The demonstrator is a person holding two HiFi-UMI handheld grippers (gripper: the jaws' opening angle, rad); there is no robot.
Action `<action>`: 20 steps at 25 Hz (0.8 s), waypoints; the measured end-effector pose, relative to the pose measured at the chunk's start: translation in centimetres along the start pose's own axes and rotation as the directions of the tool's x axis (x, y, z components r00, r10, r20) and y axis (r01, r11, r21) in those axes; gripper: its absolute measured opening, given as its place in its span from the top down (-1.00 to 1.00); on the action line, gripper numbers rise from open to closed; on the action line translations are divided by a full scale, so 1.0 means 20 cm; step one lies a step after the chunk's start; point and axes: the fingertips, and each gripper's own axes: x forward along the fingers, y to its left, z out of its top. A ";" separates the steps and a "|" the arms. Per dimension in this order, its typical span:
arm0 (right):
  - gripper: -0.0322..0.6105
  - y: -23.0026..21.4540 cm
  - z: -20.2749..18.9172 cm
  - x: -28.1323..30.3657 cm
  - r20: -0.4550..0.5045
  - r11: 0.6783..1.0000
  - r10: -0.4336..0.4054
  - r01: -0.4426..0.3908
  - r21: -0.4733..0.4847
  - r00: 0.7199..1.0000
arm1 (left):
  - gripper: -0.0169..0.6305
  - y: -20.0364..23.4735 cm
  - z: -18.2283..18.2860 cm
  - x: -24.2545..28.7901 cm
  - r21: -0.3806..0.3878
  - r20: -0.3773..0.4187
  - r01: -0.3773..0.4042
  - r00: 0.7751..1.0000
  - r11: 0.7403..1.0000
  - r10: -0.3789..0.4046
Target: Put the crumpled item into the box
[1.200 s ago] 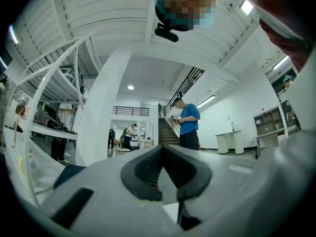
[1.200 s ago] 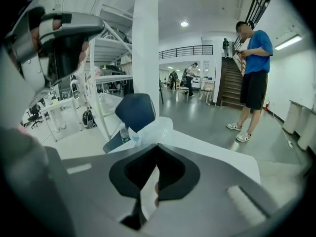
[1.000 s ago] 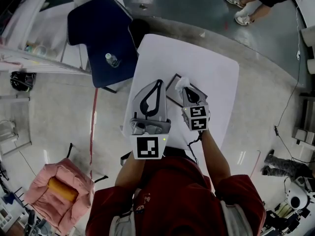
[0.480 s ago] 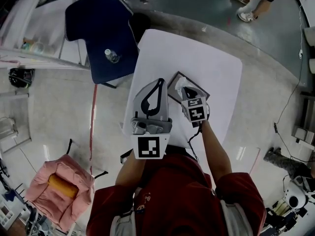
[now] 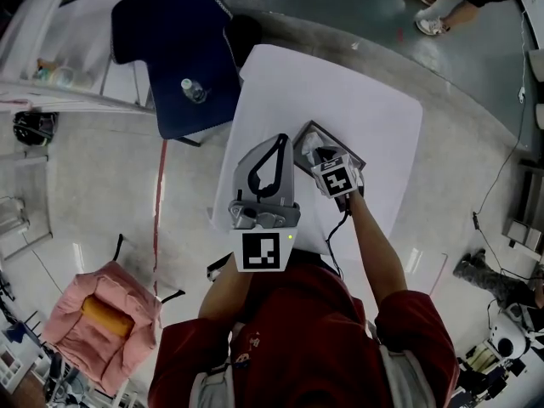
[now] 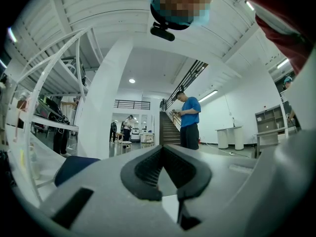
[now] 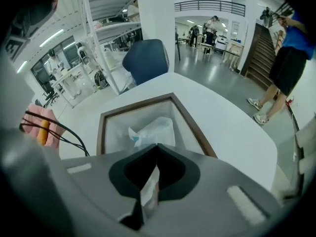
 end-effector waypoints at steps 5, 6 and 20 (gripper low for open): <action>0.89 0.01 -0.03 0.06 -0.063 0.999 0.012 -0.015 -0.049 0.998 | 0.94 0.04 -0.02 -0.01 -0.007 -0.009 -0.010 1.000 1.000 0.010; 0.89 0.01 -0.04 0.08 -0.075 0.999 0.016 -0.019 -0.046 0.997 | 0.94 0.04 -0.02 0.00 -0.005 -0.009 -0.010 1.000 1.000 0.010; 0.84 0.09 -0.10 0.15 -0.176 0.993 0.118 -0.114 0.032 0.977 | 0.94 0.05 -0.05 0.00 -0.032 -0.022 -0.006 1.000 0.999 0.006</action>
